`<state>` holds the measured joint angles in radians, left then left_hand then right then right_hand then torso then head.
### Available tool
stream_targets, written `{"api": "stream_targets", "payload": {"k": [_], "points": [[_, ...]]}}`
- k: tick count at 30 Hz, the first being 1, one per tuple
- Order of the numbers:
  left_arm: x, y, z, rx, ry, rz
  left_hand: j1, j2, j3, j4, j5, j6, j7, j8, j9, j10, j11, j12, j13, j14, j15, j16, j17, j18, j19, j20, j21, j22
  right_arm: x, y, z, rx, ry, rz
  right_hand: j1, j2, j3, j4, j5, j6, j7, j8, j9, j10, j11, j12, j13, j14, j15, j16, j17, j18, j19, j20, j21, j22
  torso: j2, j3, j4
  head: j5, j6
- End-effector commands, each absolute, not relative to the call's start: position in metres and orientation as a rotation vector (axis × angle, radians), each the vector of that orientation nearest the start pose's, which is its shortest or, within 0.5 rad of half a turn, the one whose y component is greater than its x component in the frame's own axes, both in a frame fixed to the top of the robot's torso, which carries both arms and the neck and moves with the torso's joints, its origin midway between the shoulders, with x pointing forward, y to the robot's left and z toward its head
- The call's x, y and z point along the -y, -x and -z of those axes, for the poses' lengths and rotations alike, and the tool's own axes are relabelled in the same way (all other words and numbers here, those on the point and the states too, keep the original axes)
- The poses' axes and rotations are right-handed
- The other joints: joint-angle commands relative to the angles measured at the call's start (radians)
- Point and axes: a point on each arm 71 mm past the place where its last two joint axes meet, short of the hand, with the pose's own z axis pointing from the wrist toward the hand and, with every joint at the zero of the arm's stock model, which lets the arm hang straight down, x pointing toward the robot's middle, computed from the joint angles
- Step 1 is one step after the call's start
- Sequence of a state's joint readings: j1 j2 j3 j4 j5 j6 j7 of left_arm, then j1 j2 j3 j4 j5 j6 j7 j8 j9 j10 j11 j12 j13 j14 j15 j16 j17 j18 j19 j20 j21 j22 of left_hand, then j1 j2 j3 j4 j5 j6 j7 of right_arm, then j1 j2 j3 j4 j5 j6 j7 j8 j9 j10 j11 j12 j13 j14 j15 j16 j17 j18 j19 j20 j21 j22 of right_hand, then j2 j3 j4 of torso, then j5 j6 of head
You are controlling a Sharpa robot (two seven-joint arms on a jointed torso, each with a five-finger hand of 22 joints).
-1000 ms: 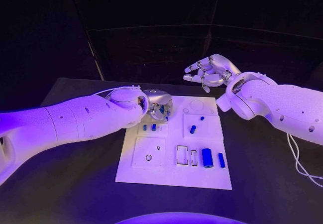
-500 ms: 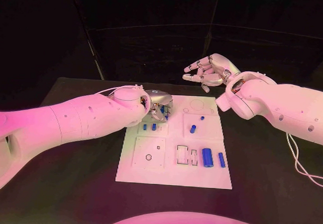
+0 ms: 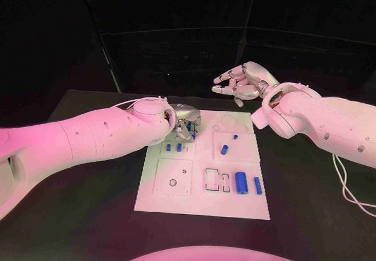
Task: Assemble the parts on the task board
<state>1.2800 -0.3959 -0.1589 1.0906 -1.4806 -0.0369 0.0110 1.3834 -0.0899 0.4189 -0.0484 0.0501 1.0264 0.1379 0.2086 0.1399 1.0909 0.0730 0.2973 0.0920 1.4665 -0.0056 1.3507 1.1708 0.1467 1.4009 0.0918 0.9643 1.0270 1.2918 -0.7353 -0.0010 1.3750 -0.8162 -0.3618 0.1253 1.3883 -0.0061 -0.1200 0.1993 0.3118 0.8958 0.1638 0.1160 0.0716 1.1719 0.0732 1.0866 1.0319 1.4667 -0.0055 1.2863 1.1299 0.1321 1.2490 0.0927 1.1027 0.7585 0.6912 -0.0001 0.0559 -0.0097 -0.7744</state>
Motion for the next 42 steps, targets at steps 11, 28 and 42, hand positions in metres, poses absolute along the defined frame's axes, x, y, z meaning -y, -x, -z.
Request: {"api": "stream_targets", "payload": {"k": [11, 28, 42], "points": [[-0.084, -0.533, 0.215, -1.828, -0.505, 0.671, 0.007, 0.013, 0.053, -0.025, -0.001, 0.037, 0.005, -0.019, -0.011, 0.047, -0.002, -0.034, -0.011, 0.023, -0.008, 0.016, 0.004, -0.024, 0.01, -0.007, 0.029, 0.03, 0.19, -0.532, 0.126, -1.524, -0.329, -1.083, 0.002, 0.01, -0.009, 0.0, 0.008, -0.005, -0.001, 0.004, -0.001, -0.005, 0.001, 0.004, 0.001, 0.017, -0.003, -0.004, 0.002, 0.012, 0.001, 0.003, -0.003, 0.0, -0.001, -0.0005, 0.0019, -0.002, 0.0], [-0.1, -0.533, 0.191, -1.752, -0.395, 0.772, -0.007, 0.0, 0.059, -0.029, -0.001, 0.043, 0.006, -0.029, -0.016, 0.057, 0.0, -0.054, -0.016, 0.023, -0.007, 0.015, -0.003, -0.026, 0.011, -0.006, 0.038, 0.04, 0.189, -0.533, 0.126, -1.523, -0.327, -1.085, 0.002, 0.012, -0.009, 0.001, 0.009, -0.005, -0.001, 0.005, 0.0, -0.005, 0.001, 0.005, 0.002, 0.017, -0.003, -0.005, 0.002, 0.012, 0.001, 0.003, -0.003, 0.0, -0.001, 0.0004, 0.0012, -0.003, 0.014], [-0.142, -0.535, 0.19, -1.848, -0.314, 0.719, -0.013, -0.007, 0.061, -0.032, -0.001, 0.046, 0.004, -0.035, -0.02, 0.064, -0.001, -0.065, -0.018, 0.022, -0.007, 0.013, -0.01, -0.027, 0.013, -0.006, 0.047, 0.05, 0.192, -0.533, 0.126, -1.522, -0.331, -1.079, 0.002, 0.012, -0.009, 0.001, 0.009, -0.005, -0.001, 0.005, 0.0, -0.005, 0.001, 0.005, 0.002, 0.017, -0.003, -0.005, 0.002, 0.012, 0.001, 0.003, -0.003, 0.0, 0.001, -0.0005, 0.0008, -0.002, 0.013]]}}
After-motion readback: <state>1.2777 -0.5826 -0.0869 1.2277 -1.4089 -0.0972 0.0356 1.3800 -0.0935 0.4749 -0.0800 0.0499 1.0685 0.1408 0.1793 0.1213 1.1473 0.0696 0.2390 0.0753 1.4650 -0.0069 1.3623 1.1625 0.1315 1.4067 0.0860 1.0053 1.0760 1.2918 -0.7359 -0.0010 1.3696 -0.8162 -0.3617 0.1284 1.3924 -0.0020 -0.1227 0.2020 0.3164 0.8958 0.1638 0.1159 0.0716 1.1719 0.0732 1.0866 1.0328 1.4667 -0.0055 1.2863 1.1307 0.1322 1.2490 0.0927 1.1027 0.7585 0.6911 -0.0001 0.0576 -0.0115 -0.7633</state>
